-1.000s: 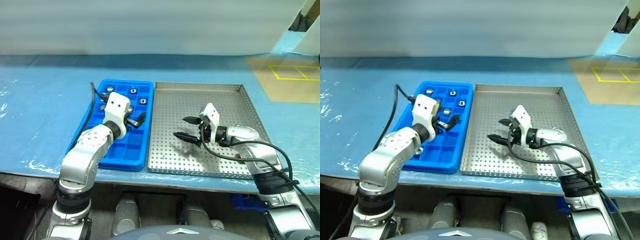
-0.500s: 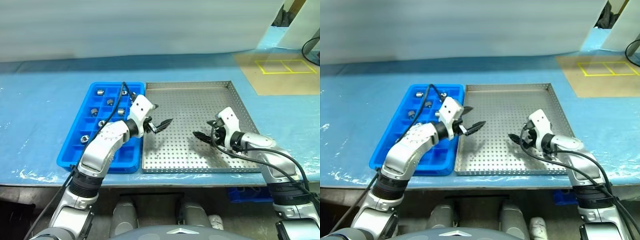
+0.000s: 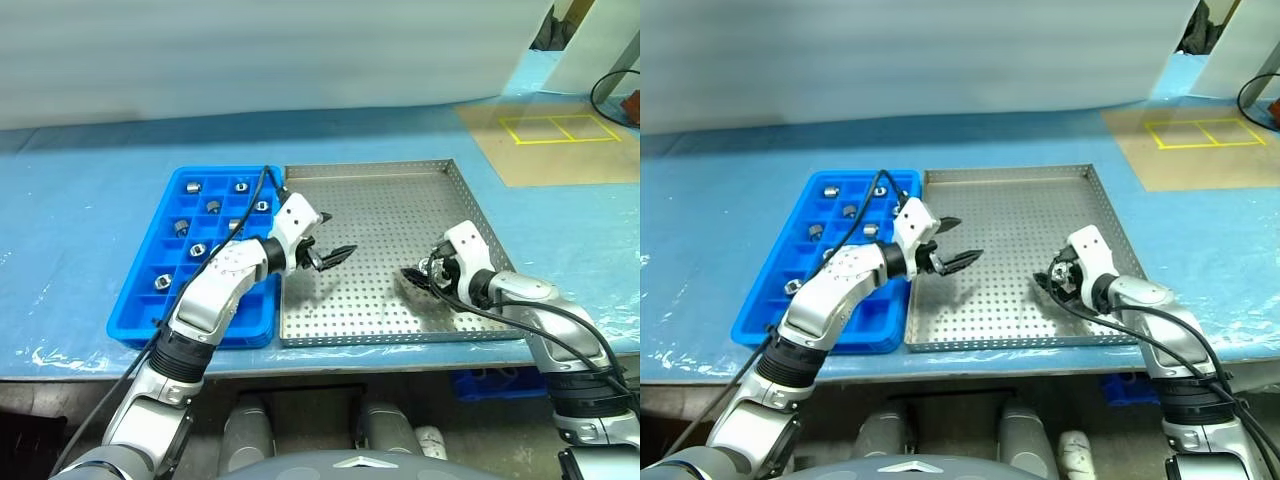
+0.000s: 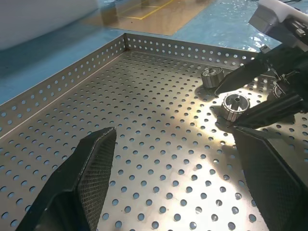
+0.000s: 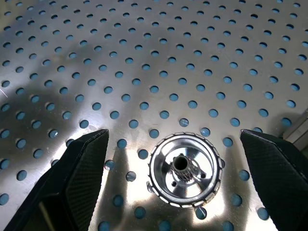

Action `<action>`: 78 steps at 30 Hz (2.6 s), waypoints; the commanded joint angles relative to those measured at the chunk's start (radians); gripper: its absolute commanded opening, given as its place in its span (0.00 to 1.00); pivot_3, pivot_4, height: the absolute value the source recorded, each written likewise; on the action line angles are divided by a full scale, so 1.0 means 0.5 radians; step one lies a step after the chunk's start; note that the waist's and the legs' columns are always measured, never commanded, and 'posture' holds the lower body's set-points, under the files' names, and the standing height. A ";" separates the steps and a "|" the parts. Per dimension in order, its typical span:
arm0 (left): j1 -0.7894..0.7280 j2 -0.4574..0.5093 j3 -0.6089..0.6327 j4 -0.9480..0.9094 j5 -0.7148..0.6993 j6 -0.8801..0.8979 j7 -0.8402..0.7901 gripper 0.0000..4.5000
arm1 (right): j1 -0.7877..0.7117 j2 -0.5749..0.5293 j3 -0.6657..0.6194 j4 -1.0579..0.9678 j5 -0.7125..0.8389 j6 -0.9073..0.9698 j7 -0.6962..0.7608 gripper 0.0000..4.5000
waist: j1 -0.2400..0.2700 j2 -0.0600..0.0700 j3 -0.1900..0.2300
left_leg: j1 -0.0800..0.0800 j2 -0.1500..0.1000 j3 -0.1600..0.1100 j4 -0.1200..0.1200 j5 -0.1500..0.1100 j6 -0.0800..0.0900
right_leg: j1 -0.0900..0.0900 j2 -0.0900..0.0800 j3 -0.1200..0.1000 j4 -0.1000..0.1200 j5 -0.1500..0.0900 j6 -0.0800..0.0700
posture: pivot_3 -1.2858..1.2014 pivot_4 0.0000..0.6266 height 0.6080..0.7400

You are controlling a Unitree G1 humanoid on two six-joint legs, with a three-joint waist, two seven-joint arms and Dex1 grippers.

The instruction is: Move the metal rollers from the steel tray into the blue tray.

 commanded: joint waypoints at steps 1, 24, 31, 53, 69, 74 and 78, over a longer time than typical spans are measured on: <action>-0.025 0.058 -0.046 -0.043 -0.034 -0.039 -0.144 0.90 | -0.013 -0.023 -0.008 -0.050 -0.006 0.043 -0.008 1.00 | -0.002 0.000 0.000 | 0.000 0.000 0.000 0.000 0.000 0.000 | 0.000 0.000 0.000 0.000 0.000 0.000 | 0.42 0.24 1.00; -0.201 0.136 -0.217 0.154 0.083 -0.181 -0.470 0.91 | -0.020 -0.045 0.057 0.045 -0.107 -0.017 -0.024 0.38 | -0.005 0.001 0.000 | 0.002 0.000 0.000 0.000 0.000 0.000 | 0.002 -0.001 0.000 0.001 0.000 0.000 | 0.41 0.24 1.00; -0.152 0.188 -0.181 0.057 0.079 -0.117 -0.461 0.91 | -0.174 -0.091 0.154 -0.023 -0.078 0.000 0.121 0.38 | -0.013 0.001 0.000 | 0.004 0.000 0.001 0.000 0.000 0.000 | 0.003 0.000 0.000 0.001 0.000 0.000 | 0.43 0.24 1.00; 0.508 0.425 0.223 -0.819 0.019 0.593 0.127 0.91 | -1.256 0.493 0.703 0.753 -0.169 -0.088 0.469 0.38 | 0.123 0.004 0.002 | -0.003 0.002 -0.001 -0.001 0.003 -0.007 | -0.005 0.000 -0.003 0.006 0.000 -0.001 | 0.56 0.24 1.00; 0.881 0.370 0.476 -1.300 -0.042 0.922 0.542 0.91 | -1.466 0.864 0.856 1.050 -0.264 -0.425 0.750 0.38 | 0.229 0.002 0.004 | -0.012 0.003 -0.006 -0.002 0.006 -0.012 | -0.013 -0.001 -0.007 0.006 0.000 -0.001 | 0.63 0.24 1.00; 1.053 0.309 0.574 -1.433 -0.084 0.987 0.642 0.91 | -1.464 0.954 0.893 1.035 -0.265 -0.451 0.826 0.38 | 0.236 0.001 0.004 | -0.012 0.003 -0.006 -0.004 0.006 -0.012 | -0.014 0.000 -0.007 0.005 0.000 -0.001 | 0.64 0.24 1.00; 1.156 0.338 0.630 -1.475 -0.078 0.993 0.676 0.91 | -1.459 1.010 0.917 1.052 -0.281 -0.466 0.843 0.38 | 0.267 0.001 0.004 | -0.013 0.003 -0.006 -0.008 0.006 -0.012 | -0.016 0.000 -0.008 0.003 0.000 -0.001 | 0.65 0.24 1.00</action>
